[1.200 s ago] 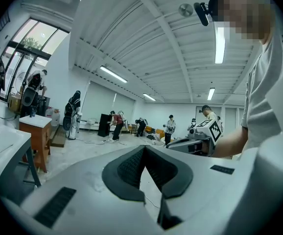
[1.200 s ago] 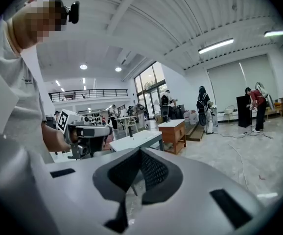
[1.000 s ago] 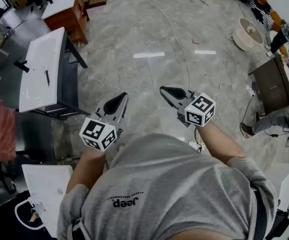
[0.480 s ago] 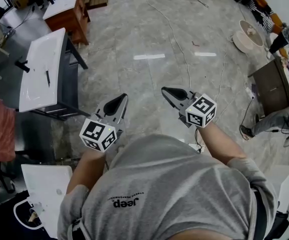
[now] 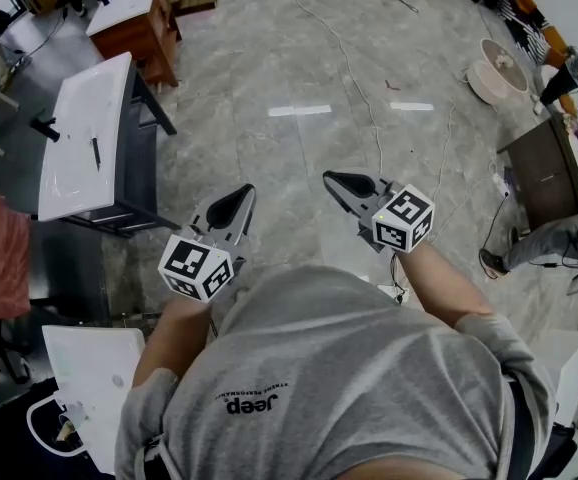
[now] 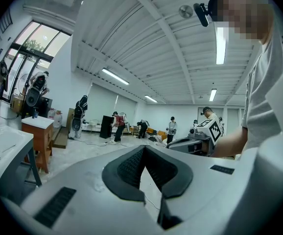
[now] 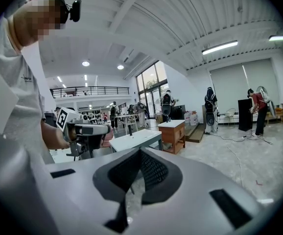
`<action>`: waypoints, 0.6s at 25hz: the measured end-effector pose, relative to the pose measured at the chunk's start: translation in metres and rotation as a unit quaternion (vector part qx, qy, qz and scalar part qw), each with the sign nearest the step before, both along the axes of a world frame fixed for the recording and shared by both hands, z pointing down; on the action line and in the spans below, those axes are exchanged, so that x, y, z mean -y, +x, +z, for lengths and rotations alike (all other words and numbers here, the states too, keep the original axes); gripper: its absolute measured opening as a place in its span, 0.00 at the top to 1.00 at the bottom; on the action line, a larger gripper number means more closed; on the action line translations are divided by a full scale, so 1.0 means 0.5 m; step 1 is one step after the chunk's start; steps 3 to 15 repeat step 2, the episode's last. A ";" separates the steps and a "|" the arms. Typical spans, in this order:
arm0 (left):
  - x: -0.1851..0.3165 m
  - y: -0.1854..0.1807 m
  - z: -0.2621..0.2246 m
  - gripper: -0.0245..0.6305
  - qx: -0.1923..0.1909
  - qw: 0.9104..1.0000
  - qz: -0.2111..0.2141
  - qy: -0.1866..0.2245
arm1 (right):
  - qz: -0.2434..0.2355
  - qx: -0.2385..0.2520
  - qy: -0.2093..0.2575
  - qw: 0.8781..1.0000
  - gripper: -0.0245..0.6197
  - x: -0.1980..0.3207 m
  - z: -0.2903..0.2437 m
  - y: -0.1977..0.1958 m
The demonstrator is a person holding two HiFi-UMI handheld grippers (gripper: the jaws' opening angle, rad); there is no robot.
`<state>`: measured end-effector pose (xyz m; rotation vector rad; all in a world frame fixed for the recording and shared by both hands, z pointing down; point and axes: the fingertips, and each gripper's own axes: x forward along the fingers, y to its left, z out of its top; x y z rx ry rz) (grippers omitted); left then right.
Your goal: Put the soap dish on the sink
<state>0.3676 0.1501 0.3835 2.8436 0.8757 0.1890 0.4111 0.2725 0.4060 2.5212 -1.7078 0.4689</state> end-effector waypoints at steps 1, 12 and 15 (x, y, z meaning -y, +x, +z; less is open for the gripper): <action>-0.001 0.000 0.000 0.94 0.000 1.000 0.000 0.000 | -0.001 0.000 0.000 1.000 0.88 0.001 -0.001 -0.001; -0.001 -0.001 0.000 0.94 0.000 1.000 0.000 0.000 | -0.002 -0.001 0.000 1.000 0.88 0.001 -0.001 -0.001; -0.001 -0.001 0.000 0.94 0.000 1.000 0.000 0.000 | -0.002 -0.001 0.000 1.000 0.88 0.001 -0.001 -0.001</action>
